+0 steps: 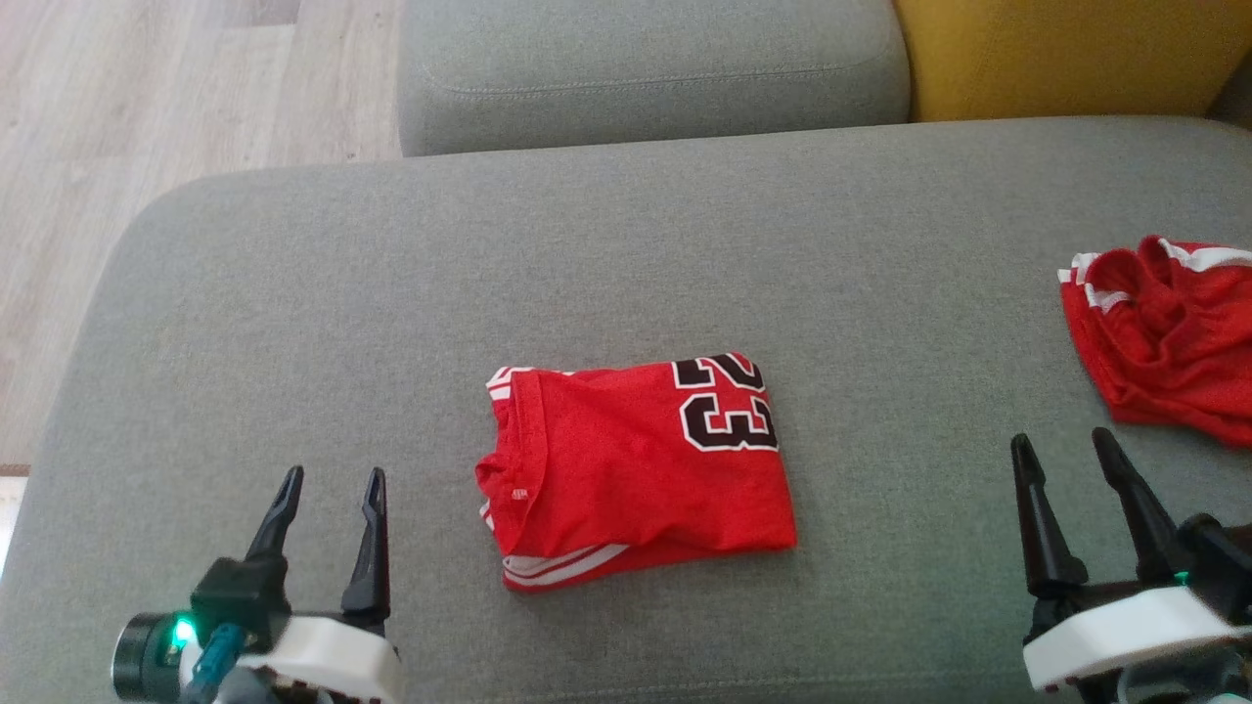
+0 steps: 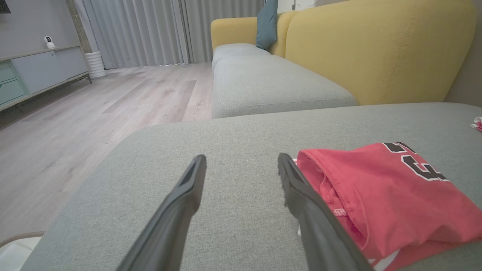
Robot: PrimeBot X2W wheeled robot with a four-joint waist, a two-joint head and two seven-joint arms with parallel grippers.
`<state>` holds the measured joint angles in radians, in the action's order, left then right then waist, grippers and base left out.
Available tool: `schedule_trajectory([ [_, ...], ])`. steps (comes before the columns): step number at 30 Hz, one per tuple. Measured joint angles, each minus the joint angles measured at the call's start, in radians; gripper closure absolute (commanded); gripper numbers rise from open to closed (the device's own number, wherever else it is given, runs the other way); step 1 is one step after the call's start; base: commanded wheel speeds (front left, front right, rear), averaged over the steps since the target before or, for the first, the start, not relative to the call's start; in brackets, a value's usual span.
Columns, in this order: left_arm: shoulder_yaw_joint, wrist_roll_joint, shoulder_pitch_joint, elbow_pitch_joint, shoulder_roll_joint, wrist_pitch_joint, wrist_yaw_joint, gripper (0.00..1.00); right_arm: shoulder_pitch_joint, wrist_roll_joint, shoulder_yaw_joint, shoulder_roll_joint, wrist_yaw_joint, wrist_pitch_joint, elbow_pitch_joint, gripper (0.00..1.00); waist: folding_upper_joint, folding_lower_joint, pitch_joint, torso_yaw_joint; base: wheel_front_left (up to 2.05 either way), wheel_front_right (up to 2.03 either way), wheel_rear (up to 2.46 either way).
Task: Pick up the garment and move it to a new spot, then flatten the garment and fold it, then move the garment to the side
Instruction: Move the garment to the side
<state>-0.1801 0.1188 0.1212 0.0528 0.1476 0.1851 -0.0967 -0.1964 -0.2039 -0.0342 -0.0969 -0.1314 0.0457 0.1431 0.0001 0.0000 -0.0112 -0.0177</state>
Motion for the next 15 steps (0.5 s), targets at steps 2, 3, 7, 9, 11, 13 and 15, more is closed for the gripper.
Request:
schedule_trajectory([
  [2,-0.001,0.0,0.0,0.0,0.0,0.0,-0.001,0.0,0.0,-0.005,0.0,0.0,0.0,0.003,0.0,0.0,0.0,0.0,0.004,0.002,0.0,0.0,0.0],
  [3,-0.002,0.0,-0.001,0.0,0.0,0.0,-0.001,0.0,0.0,-0.005,0.0,0.0,0.0,0.003,0.0,0.0,0.0,0.0,0.005,0.003,0.0,0.0,0.0],
  [7,-0.005,0.0,-0.002,-0.002,0.0,0.002,-0.002,0.0,0.0,-0.005,-0.002,0.0,0.0,0.008,-0.001,0.0,0.0,0.0,0.012,0.008,0.0,0.0,0.0],
  [9,-0.007,0.0,-0.006,-0.011,0.0,0.003,-0.002,0.0,0.002,-0.005,-0.003,-0.001,0.0,0.013,-0.005,0.0,0.0,0.0,0.022,0.014,0.0,0.0,0.0],
  [11,-0.011,0.0,-0.017,-0.016,0.0,0.004,-0.003,0.0,0.008,-0.006,-0.001,-0.002,0.0,0.017,-0.023,0.0,0.0,0.0,0.034,0.022,0.0,0.0,0.0],
  [13,-0.015,0.0,-0.042,-0.018,0.001,0.013,-0.004,0.0,0.027,-0.008,0.009,-0.008,0.0,0.028,-0.051,0.0,0.0,0.0,0.05,0.032,0.0,0.0,0.0],
  [15,-0.024,-0.002,-0.077,-0.021,0.0,0.021,-0.002,0.0,0.06,-0.014,0.035,-0.019,0.0,0.034,-0.085,0.0,0.0,0.0,0.068,0.046,0.0,0.0,0.0],
])
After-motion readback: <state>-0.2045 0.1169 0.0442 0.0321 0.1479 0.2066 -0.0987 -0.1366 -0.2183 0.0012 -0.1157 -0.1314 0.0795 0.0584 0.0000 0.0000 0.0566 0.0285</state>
